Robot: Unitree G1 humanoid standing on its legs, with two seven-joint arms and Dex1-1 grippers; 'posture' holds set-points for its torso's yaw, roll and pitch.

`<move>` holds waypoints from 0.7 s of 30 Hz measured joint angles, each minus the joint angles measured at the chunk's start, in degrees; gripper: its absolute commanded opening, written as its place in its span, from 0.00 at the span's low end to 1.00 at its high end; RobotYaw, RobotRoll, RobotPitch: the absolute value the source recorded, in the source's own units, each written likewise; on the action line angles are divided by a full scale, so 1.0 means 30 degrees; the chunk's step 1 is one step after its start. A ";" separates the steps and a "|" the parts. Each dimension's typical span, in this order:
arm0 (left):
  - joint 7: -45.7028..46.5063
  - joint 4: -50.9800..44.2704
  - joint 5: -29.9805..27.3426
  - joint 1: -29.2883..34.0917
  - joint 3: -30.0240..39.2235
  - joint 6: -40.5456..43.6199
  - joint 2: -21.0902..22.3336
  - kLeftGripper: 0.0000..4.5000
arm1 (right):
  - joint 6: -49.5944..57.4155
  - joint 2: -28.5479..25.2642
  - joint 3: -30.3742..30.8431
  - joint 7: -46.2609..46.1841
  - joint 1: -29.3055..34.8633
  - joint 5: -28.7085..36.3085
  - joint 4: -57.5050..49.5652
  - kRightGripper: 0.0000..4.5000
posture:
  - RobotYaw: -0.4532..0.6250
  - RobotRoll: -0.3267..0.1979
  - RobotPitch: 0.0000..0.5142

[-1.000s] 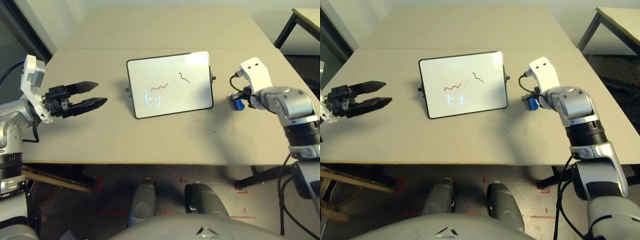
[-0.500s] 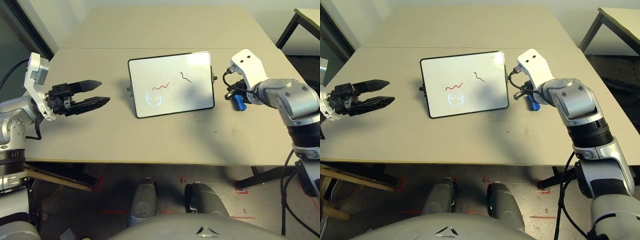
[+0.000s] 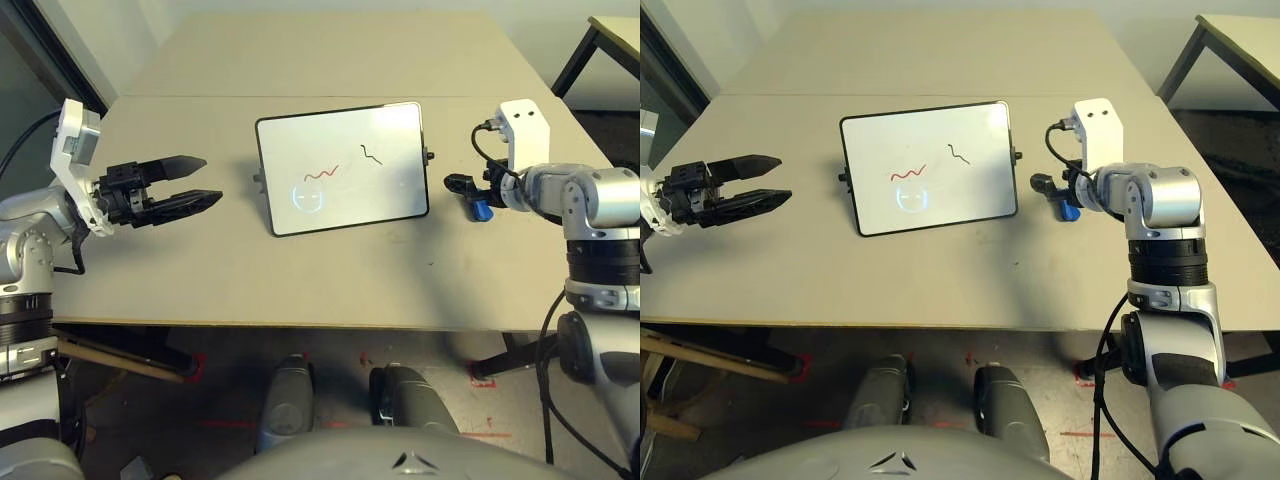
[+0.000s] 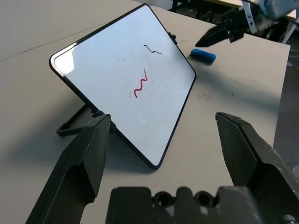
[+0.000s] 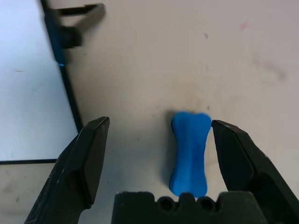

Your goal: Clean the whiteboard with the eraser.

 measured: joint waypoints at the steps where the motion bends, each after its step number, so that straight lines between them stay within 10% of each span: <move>1: 0.0003 0.0076 0.0000 0.0001 -0.0008 -0.0001 -0.0017 1.00 | -0.0288 0.0051 -0.0153 -0.0168 0.0162 -0.0018 0.0297 0.99 | 0.71 0.62 0.10; 21: 0.0280 -0.0022 -0.0058 -0.0003 -0.0002 0.0010 -0.0090 1.00 | -0.2699 0.0229 0.0297 -0.0896 0.1251 -0.0345 0.2484 0.91 | 0.72 0.62 0.11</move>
